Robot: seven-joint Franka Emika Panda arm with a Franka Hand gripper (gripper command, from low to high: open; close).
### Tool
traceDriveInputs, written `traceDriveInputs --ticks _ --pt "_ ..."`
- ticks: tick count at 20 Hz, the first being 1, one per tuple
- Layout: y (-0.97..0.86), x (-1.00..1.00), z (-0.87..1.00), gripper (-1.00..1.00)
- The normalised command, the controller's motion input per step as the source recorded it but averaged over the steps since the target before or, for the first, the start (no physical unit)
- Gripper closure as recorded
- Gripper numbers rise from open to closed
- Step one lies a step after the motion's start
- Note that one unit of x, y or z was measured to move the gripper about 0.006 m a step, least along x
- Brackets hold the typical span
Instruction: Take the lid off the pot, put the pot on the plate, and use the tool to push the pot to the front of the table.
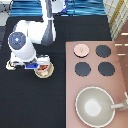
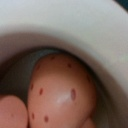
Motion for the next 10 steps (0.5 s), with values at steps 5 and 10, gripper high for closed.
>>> traceDriveInputs --ticks 5,10 --pt "-0.03 -0.07 0.03 1.0" --pt "0.03 0.24 0.37 -1.0"
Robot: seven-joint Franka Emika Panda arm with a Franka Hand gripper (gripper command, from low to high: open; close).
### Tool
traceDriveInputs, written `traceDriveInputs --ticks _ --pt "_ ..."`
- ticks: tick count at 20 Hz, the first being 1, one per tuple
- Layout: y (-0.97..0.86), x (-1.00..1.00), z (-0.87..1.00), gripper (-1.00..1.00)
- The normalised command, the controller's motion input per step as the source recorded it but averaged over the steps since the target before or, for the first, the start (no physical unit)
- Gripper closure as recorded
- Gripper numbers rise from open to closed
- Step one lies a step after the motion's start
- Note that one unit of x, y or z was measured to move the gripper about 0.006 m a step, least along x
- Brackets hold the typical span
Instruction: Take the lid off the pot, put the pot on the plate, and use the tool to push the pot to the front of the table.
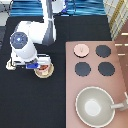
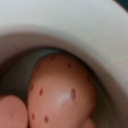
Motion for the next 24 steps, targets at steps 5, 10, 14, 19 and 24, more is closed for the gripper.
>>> traceDriveInputs --ticks 5,10,14,19,24 --pt "0.04 0.01 0.4 -1.0" --pt "-0.01 -0.32 0.66 -1.0" --pt "-0.46 -0.49 0.65 -1.0" --pt "-0.56 -0.51 0.44 -1.0" --pt "-0.67 -0.46 0.25 -1.0"
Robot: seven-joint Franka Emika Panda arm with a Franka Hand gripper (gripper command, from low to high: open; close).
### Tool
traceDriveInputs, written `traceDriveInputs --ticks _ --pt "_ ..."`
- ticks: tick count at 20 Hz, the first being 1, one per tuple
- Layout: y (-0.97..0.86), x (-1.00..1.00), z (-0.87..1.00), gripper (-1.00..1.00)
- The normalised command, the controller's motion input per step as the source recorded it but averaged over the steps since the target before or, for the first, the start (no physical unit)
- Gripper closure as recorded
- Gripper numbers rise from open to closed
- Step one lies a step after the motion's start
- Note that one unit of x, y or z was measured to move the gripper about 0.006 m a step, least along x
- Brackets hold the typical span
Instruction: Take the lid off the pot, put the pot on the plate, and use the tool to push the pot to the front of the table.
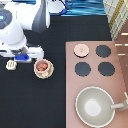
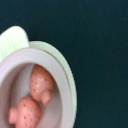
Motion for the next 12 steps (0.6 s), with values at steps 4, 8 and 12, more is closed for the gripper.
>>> traceDriveInputs --ticks 4,8,12 --pt "-0.74 -0.45 0.15 -1.0" --pt "-0.74 -0.45 0.11 -1.0" --pt "-0.71 -0.48 0.04 -1.0"
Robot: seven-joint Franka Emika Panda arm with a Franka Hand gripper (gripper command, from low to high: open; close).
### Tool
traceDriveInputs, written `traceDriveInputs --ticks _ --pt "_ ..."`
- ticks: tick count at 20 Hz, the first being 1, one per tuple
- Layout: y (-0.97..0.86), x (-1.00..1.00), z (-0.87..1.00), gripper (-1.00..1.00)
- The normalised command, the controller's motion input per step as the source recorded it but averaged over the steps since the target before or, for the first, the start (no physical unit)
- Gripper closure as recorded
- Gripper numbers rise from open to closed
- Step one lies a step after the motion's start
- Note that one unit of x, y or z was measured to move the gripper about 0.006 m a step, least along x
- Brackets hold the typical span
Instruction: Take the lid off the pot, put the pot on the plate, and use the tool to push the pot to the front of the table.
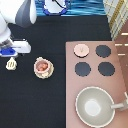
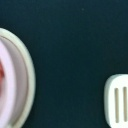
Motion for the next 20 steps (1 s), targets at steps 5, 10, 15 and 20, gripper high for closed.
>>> traceDriveInputs --ticks 5,10,15,20 --pt "-0.6 -0.64 -0.13 -1.0" --pt "-0.55 -0.73 -0.69 -1.0" --pt "-0.27 -0.42 -0.82 -1.0" --pt "-0.05 -0.05 -0.65 -1.0"
